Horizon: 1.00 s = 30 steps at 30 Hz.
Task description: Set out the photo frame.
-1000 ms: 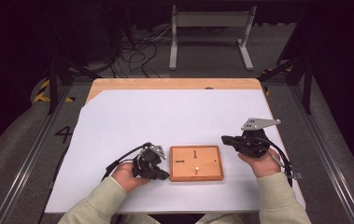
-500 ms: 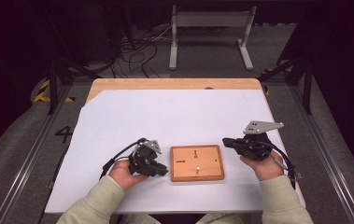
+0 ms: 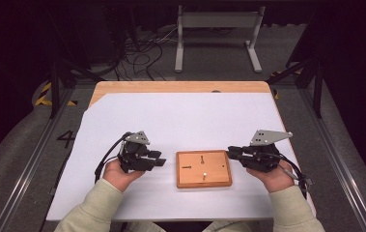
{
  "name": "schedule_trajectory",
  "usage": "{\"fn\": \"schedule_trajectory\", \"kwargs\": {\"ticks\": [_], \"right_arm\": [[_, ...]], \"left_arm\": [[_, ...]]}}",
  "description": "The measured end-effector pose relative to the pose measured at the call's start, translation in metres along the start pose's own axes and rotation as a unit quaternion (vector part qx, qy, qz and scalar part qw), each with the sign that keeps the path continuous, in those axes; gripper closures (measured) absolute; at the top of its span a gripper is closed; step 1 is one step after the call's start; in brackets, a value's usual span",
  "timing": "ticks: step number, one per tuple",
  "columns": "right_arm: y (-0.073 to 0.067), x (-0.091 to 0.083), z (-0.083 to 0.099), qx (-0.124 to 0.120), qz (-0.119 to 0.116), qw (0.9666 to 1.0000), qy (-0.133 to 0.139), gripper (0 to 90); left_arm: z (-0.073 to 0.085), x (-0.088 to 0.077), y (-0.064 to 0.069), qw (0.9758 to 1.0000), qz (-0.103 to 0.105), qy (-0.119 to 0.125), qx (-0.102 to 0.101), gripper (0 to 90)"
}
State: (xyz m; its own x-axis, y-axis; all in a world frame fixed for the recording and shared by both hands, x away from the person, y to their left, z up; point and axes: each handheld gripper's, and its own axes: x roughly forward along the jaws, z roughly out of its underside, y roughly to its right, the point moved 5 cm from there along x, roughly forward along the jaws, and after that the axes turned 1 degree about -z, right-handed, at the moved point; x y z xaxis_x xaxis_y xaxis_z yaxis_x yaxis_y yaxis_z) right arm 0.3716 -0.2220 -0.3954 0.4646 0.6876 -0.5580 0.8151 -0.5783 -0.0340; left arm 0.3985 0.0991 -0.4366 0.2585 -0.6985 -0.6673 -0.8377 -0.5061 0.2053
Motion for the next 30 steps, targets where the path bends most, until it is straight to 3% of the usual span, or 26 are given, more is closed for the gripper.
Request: {"fn": "schedule_trajectory", "kwargs": {"ticks": [8, 13, 20, 30], "right_arm": [[-0.016, 0.006, -0.001, -0.018, -0.024, 0.9995, 0.006, 67.1], [-0.028, 0.013, 0.001, -0.037, -0.04, 0.9985, 0.001, 64.3], [-0.041, 0.027, 0.003, -0.06, -0.067, 0.9958, -0.016, 62.4], [-0.051, 0.05, 0.014, -0.068, -0.093, 0.9922, -0.049, 61.3]], "left_arm": [[0.001, -0.009, -0.014, 0.9985, -0.042, 0.033, -0.015, 53.4], [0.003, -0.01, -0.02, 0.9976, -0.051, 0.035, -0.031, 51.3], [0.005, -0.01, -0.026, 0.9973, -0.052, 0.038, -0.036, 50.6], [0.008, -0.009, -0.029, 0.9975, -0.05, 0.033, -0.038, 49.3]]}}
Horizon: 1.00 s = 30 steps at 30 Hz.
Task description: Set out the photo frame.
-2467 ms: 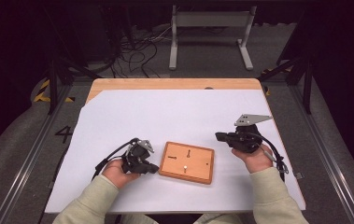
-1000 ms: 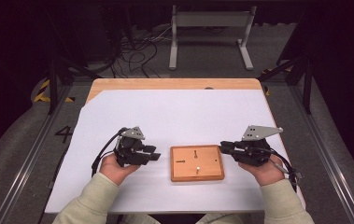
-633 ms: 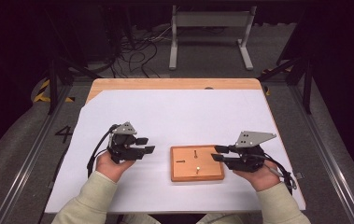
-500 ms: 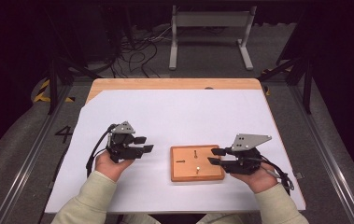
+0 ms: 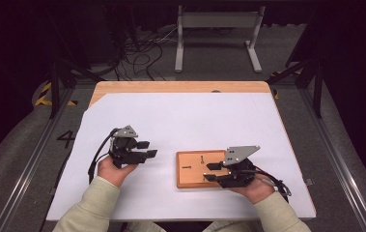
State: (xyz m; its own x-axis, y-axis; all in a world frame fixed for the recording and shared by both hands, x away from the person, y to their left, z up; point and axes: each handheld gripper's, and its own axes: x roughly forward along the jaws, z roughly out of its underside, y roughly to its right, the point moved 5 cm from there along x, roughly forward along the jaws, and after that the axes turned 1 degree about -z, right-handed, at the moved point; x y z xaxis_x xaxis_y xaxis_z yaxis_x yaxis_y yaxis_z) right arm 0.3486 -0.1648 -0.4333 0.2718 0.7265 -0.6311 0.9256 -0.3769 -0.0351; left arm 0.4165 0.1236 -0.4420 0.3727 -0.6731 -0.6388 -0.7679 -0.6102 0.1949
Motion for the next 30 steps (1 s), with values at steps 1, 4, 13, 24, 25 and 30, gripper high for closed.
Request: {"fn": "schedule_trajectory", "kwargs": {"ticks": [1, 4, 13, 24, 25, 30], "right_arm": [[0.0, 0.003, 0.001, 0.0, -0.002, 1.0, -0.004, 61.4], [0.0, 0.011, 0.005, -0.002, -0.004, 0.9999, -0.015, 62.3], [0.0, 0.028, 0.011, -0.017, 0.0, 0.999, -0.041, 70.4], [-0.001, 0.034, 0.012, -0.055, 0.025, 0.9964, -0.059, 83.6], [-0.001, 0.034, 0.011, -0.055, 0.025, 0.9964, -0.059, 83.6], [0.006, 0.038, 0.008, -0.052, 0.042, 0.9963, -0.055, 83.7]], "left_arm": [[0.0, 0.0, 0.0, 1.0, 0.001, -0.001, -0.002, 49.2], [0.001, 0.001, 0.0, 1.0, 0.0, -0.002, -0.001, 49.2], [0.003, 0.002, 0.0, 1.0, 0.001, -0.008, -0.005, 49.7], [0.003, 0.002, 0.001, 1.0, 0.002, -0.009, -0.004, 50.0], [0.003, 0.003, 0.001, 1.0, 0.002, -0.009, -0.003, 50.0], [0.004, 0.004, 0.001, 0.9999, 0.002, -0.012, -0.001, 50.0]]}}
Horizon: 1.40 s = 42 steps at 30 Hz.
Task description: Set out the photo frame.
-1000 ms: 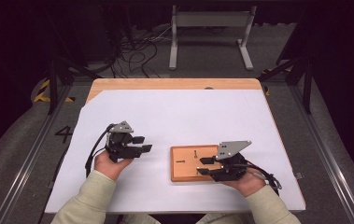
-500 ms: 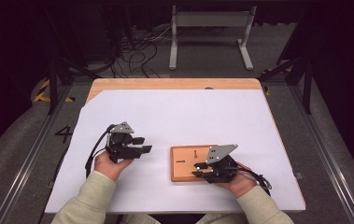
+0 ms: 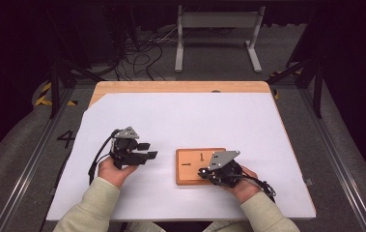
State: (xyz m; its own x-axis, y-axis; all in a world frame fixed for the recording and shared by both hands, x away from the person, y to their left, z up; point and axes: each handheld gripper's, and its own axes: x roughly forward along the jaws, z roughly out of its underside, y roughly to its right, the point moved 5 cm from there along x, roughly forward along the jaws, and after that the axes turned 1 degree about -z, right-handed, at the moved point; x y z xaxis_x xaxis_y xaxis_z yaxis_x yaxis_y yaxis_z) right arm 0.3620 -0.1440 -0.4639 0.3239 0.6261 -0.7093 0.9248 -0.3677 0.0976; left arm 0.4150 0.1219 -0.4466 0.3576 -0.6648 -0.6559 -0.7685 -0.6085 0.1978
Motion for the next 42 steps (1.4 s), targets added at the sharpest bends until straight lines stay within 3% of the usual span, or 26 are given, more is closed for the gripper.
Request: {"fn": "schedule_trajectory", "kwargs": {"ticks": [6, 13, 20, 25, 28, 37, 42], "right_arm": [[0.002, 0.002, 0.0, -0.002, 0.004, 1.0, 0.002, 84.0], [-0.004, 0.001, 0.002, -0.015, 0.026, 0.9995, 0.007, 84.1], [-0.015, -0.001, 0.005, -0.052, 0.071, 0.9958, 0.023, 84.1], [-0.022, -0.001, 0.008, -0.061, 0.094, 0.9931, 0.034, 84.1], [-0.024, -0.001, 0.009, -0.068, 0.103, 0.9916, 0.036, 84.2], [-0.032, -0.001, 0.013, -0.082, 0.133, 0.9863, 0.053, 84.2], [-0.033, -0.001, 0.014, -0.085, 0.143, 0.9844, 0.057, 84.2]], "left_arm": [[0.001, 0.0, 0.0, 1.0, 0.0, 0.0, 0.0, 50.0], [0.001, 0.001, 0.001, 1.0, 0.001, -0.001, -0.002, 50.0], [-0.002, 0.005, 0.007, 0.9997, 0.021, 0.003, -0.007, 48.1], [-0.007, 0.013, 0.018, 0.999, 0.044, 0.003, 0.008, 38.7], [-0.009, 0.018, 0.022, 0.9986, 0.051, -0.001, 0.013, 35.4], [-0.015, 0.028, 0.026, 0.9977, 0.068, 0.002, 0.001, 32.7], [-0.018, 0.033, 0.029, 0.9976, 0.068, 0.005, 0.012, 28.5]]}}
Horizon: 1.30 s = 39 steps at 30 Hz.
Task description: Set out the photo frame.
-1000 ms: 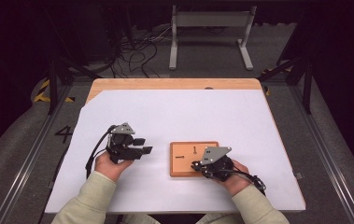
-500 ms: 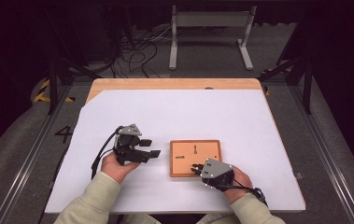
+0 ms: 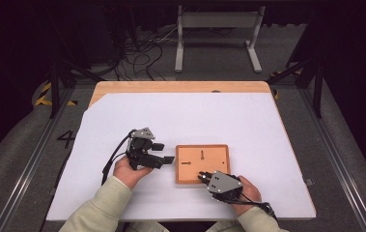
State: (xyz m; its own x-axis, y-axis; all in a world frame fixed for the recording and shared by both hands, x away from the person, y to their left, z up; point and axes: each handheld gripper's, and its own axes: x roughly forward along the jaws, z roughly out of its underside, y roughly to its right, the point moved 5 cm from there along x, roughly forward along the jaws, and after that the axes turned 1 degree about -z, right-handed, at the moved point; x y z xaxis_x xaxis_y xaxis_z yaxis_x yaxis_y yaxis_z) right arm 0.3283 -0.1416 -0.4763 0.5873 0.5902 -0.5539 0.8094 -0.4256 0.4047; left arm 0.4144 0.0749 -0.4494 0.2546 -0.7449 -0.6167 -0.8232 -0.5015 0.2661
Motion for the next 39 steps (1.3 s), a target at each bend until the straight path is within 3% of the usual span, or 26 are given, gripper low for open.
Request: {"fn": "schedule_trajectory", "kwargs": {"ticks": [4, 10, 15, 20, 32, 39], "right_arm": [[-0.001, 0.0, 0.0, -0.007, 0.004, 1.0, 0.002, 84.1], [-0.002, -0.001, 0.0, -0.013, 0.009, 0.9999, 0.003, 84.1], [-0.003, -0.001, 0.001, -0.016, 0.012, 0.9998, 0.003, 84.2], [-0.004, -0.001, 0.001, -0.023, 0.015, 0.9996, 0.004, 84.2], [-0.006, -0.002, 0.001, -0.029, 0.02, 0.9994, 0.003, 84.1], [-0.006, -0.002, 0.001, -0.032, 0.022, 0.9992, 0.002, 84.1]], "left_arm": [[-0.002, 0.003, -0.001, 1.0, 0.001, -0.001, -0.002, 26.8], [-0.006, 0.009, -0.003, 0.9998, 0.005, -0.002, -0.02, 23.7], [-0.009, 0.017, -0.008, 0.9981, 0.031, 0.005, -0.052, 21.1], [-0.01, 0.023, -0.011, 0.9964, 0.045, 0.008, -0.072, 19.9], [-0.009, 0.042, -0.011, 0.9958, 0.049, -0.012, -0.077, 20.2], [-0.013, 0.058, 0.0, 0.9955, 0.066, -0.04, -0.056, 19.3]]}}
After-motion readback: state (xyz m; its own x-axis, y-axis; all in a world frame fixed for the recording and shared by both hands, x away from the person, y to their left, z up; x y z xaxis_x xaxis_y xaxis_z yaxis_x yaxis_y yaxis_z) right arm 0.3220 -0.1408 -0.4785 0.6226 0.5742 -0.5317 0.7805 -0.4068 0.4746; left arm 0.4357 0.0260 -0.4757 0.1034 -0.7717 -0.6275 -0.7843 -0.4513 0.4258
